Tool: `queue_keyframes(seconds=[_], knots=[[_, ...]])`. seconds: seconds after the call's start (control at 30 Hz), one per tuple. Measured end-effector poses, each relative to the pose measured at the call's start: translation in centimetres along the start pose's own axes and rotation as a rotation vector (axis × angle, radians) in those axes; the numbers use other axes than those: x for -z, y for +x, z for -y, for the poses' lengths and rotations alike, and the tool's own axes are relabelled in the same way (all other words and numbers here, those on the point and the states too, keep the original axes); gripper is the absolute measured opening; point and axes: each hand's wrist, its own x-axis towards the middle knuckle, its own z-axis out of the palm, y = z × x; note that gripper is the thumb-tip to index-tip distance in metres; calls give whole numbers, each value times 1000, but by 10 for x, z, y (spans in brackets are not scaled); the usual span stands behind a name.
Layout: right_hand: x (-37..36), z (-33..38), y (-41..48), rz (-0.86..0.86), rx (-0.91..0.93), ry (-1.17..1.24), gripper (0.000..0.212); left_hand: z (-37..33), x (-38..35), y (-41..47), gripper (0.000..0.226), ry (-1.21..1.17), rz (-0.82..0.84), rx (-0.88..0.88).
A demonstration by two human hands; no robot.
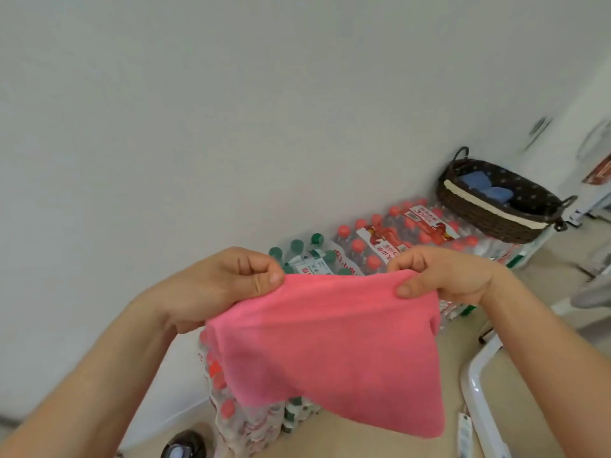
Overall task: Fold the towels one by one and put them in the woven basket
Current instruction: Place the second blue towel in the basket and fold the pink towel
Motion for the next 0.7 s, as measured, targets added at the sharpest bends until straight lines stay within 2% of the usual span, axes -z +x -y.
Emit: queue_keyframes(seconds=[0.07, 0.1, 0.17, 0.27, 0.33, 0.47, 0.57, 0.7], knots=[[31, -6, -2, -37, -96, -123, 57, 8, 8, 22, 15, 139, 9, 76], [47, -9, -5, -50, -139, -161, 55, 12, 11, 32, 9, 213, 10, 113], [79, -13, -10, -74, -202, -197, 43, 24, 15, 50, 14, 283, 22, 142], [126, -14, -9, -141, -282, -197, 19, 39, 18, 77, 24, 336, -19, 82], [158, -19, 4, -234, -313, -252, 8, 53, 23, 101, 35, 410, -121, 65], [227, -42, 57, -416, -367, -536, 12, 93, 28, 163, 46, 685, -389, 109], [266, -68, 101, -620, -314, -691, 16, 117, 23, 200, 43, 902, -481, 295], [300, -100, 139, -779, -242, -624, 22, 122, 17, 229, 39, 1232, -487, 613]])
